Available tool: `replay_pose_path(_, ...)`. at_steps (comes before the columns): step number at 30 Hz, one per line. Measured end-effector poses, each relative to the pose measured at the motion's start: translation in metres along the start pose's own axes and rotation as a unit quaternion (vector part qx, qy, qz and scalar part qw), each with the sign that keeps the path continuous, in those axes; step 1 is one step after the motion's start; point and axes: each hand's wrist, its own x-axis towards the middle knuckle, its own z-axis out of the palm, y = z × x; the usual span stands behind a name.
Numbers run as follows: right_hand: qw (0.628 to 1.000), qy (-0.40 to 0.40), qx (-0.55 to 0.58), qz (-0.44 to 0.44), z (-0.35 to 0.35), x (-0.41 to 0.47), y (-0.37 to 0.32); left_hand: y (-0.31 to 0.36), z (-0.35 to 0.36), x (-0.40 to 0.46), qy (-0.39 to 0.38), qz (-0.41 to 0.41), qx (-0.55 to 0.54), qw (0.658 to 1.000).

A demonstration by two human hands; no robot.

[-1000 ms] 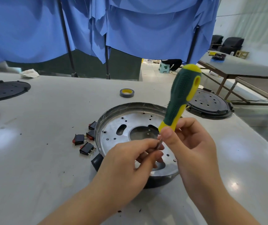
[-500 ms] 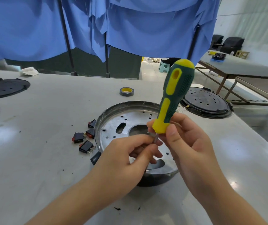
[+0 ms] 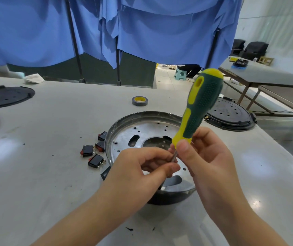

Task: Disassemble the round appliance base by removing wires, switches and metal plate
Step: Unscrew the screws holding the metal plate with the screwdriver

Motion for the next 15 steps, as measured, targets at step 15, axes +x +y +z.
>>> replay_pose_path(15, 1.0, -0.006, -0.008, -0.019, 0.0018, -0.0022, -0.0014, 0.0008, 0.0021, -0.0017, 0.034, 0.021, 0.035, 0.999)
